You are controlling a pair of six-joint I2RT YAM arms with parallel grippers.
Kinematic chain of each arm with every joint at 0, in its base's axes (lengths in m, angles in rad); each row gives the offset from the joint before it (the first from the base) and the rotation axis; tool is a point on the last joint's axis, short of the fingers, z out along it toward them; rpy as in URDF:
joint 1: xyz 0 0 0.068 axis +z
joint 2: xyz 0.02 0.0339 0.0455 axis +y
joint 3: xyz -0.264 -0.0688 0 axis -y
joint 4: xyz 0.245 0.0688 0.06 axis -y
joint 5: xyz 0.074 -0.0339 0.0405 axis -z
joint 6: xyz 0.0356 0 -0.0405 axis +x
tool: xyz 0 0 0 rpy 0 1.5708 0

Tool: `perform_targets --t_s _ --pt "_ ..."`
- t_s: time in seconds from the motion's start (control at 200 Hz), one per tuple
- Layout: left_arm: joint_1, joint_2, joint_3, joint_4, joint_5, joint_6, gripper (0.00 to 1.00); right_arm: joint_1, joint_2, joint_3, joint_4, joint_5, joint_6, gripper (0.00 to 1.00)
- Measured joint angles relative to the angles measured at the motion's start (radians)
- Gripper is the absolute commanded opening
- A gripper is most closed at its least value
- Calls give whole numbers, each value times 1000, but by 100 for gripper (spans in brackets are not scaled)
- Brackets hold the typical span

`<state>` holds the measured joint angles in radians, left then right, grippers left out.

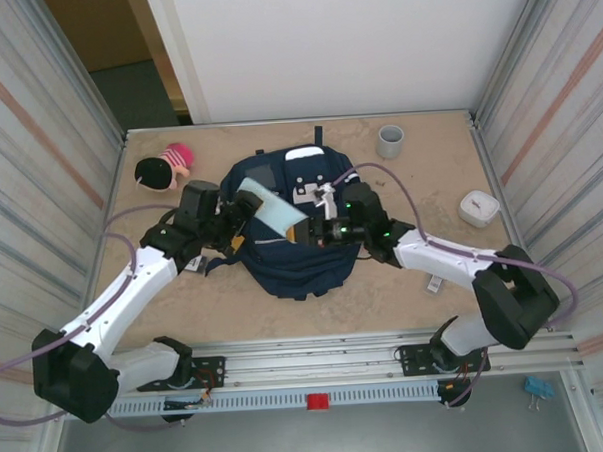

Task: Pack books, pencil case, and school supplies into a backpack

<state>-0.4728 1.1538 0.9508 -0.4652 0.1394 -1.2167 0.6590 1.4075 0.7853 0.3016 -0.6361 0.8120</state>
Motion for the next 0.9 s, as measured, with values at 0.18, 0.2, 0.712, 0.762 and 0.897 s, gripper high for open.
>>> perform_targets --t_s 0.18,0.2,0.712,0.762,0.897 --pt "-102 47 103 -105 -241 254 96 -160 -139 -63 -61 -16 16 28" --pt "-112 56 108 -108 -263 290 96 -177 -154 -65 -76 -21 17 28" --pt "-172 182 82 87 -186 1188 87 -513 -270 1 -489 -204 -51 28" --pt "-175 185 81 93 -142 1264 87 -544 -273 8 -517 -212 -60 28" --pt "-208 210 57 106 -56 1435 92 -623 -289 27 -585 -233 -69 28"
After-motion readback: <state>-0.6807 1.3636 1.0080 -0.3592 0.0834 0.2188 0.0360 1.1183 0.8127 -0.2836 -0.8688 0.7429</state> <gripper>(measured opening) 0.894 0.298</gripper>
